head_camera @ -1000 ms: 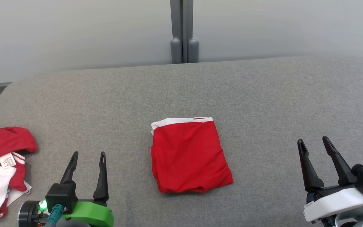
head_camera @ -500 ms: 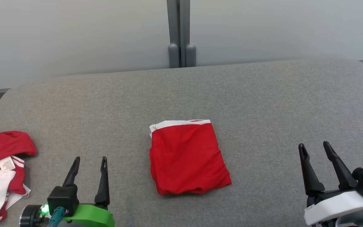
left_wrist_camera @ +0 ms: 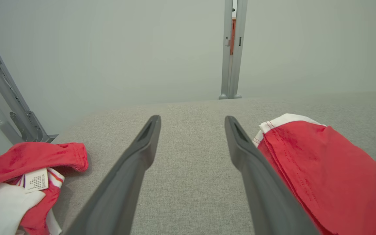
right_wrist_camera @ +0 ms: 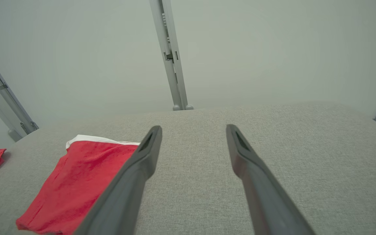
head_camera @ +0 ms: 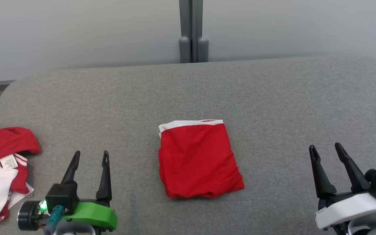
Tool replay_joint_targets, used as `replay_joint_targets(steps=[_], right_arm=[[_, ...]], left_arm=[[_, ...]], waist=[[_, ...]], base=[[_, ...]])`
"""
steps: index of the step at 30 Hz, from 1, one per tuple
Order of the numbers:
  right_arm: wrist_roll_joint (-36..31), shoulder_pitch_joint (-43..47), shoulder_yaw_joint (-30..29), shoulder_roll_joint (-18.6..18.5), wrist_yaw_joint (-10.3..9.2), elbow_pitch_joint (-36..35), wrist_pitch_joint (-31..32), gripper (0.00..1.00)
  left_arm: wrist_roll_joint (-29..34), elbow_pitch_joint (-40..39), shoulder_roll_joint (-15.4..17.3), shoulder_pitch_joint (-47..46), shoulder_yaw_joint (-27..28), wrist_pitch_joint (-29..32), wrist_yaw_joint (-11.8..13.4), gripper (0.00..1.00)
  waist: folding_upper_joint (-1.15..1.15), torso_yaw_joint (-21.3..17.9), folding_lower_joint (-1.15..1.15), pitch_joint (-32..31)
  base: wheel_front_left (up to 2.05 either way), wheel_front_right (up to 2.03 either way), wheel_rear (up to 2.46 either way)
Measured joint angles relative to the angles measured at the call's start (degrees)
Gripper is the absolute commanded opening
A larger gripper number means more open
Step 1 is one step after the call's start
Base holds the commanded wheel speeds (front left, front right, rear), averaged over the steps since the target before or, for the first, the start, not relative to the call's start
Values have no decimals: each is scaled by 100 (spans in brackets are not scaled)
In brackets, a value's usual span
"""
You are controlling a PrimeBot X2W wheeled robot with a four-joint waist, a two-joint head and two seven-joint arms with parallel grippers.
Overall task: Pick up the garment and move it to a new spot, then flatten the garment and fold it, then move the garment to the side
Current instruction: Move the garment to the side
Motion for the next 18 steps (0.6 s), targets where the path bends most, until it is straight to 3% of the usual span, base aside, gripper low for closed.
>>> replay_joint_targets(steps=[12,18], right_arm=[[310,-840,625,-391,0,610,110,100],[457,-1378,1121,-523,0,1277,185,100]], left_arm=[[74,19,-264,-864,-51,-298,-36,100],[124,131,-478,-1233,-60,-355,-110,100]], waist=[[0,499,0,779],[0,877,0,1202]], base=[[0,0,0],[0,0,0]])
